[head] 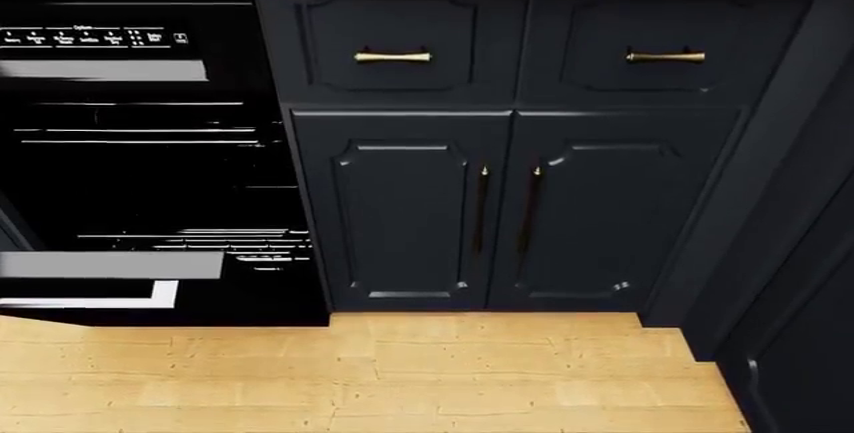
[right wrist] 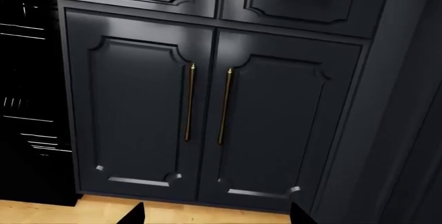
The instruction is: Close the dishwasher door
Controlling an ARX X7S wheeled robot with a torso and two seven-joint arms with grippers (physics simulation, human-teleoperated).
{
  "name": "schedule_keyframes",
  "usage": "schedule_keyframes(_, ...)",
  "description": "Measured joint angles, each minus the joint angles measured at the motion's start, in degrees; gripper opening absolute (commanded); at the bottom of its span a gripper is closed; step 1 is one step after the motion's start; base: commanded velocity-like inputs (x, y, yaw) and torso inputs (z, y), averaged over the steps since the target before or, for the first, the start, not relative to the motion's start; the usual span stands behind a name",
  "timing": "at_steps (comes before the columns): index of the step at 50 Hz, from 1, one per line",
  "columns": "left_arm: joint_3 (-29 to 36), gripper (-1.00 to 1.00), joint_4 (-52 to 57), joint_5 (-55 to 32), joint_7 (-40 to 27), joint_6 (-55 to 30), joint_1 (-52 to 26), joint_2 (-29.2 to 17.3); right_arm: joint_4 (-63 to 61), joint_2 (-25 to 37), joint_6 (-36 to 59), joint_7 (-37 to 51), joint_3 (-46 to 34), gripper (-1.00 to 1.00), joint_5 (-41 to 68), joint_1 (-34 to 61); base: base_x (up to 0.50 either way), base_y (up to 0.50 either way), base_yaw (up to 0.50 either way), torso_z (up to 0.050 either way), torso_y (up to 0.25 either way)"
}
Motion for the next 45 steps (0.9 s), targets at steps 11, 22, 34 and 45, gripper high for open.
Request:
schedule_keyframes(11, 0.2, 1.00, -0.3, 0.0, -0.3, 0.3, 0.0, -0.1, 0.1, 0.1, -0.1, 0.2, -0.2, 1.00, 0.1, 0.0, 0.00, 0.00, 0.00, -0.020, 0.000)
schedule_keyframes(22, 0.5, 1.00, -0.6, -0.1, -0.5, 0.6, 0.0, -0.3, 0.3, 0.3, -0.2, 0.4, -0.4, 1.00, 0.1, 0.0, 0.00, 0.00, 0.00, -0.020, 0.000)
schedule_keyframes(34, 0.7, 1.00, -0.7, 0.0, -0.8, 0.5, -0.3, -0.4, 0.5, 0.5, -0.2, 0.6, -0.6, 1.00, 0.3, 0.3, 0.00, 0.00, 0.00, -0.020, 0.000)
schedule_keyframes(45, 0.9, 1.00, -0.9, -0.1, -1.1, 0.8, -0.2, -0.6, 0.5, 0.5, -0.3, 0.8, -0.8, 1.00, 0.3, 0.3, 0.00, 0.00, 0.00, -0.020, 0.000)
